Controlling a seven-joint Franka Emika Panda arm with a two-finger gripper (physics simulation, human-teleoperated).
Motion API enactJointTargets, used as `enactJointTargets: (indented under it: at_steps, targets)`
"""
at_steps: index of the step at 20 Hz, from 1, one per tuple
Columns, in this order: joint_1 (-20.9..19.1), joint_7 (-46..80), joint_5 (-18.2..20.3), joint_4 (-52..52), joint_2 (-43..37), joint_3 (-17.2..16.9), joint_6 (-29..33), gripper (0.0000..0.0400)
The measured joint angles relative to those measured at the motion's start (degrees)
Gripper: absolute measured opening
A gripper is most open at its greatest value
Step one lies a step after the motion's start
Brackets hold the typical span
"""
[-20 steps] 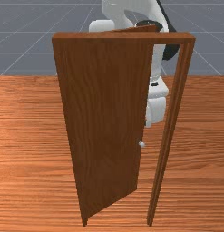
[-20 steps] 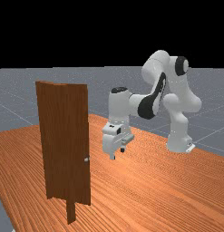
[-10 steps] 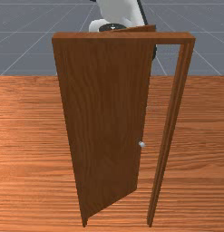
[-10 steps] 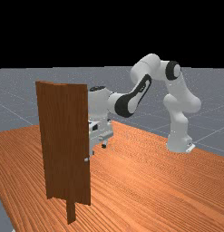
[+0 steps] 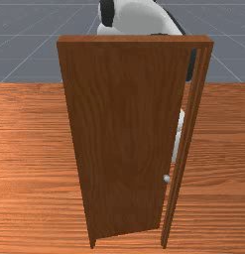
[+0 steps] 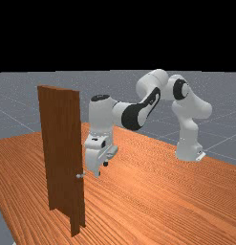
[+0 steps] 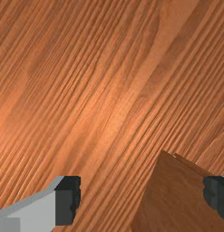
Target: Close the door
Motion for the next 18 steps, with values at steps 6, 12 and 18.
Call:
enactJointTargets:
  at_steps: [6, 12, 18]
  targets:
    - [5.0, 11.6, 0.6, 4.3, 2.4, -0.7, -1.8, 0.04]
    - [0.5, 41.6, 7.2, -2.8, -1.5, -8.4, 1.5, 0.04]
    - [-9.0, 12.4, 4.9, 9.0, 4.9, -5.8, -3.8, 0.04]
